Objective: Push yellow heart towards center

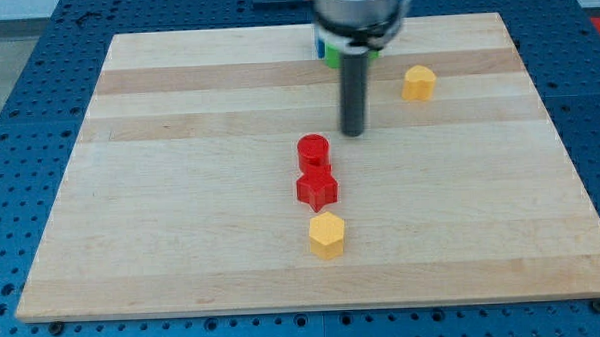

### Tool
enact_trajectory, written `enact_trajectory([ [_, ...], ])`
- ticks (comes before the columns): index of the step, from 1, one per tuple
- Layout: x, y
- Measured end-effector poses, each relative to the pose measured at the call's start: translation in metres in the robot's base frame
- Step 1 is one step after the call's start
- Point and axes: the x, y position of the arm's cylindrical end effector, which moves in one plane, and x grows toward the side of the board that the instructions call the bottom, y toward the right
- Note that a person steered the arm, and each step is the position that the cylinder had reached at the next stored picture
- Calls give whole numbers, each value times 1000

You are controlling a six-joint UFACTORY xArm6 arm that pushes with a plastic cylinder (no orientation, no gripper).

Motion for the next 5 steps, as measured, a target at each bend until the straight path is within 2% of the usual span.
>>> enact_trajectory([
  [1, -24, 84],
  [2, -59, 137],
  [3, -80, 114],
  [5, -54, 95],
])
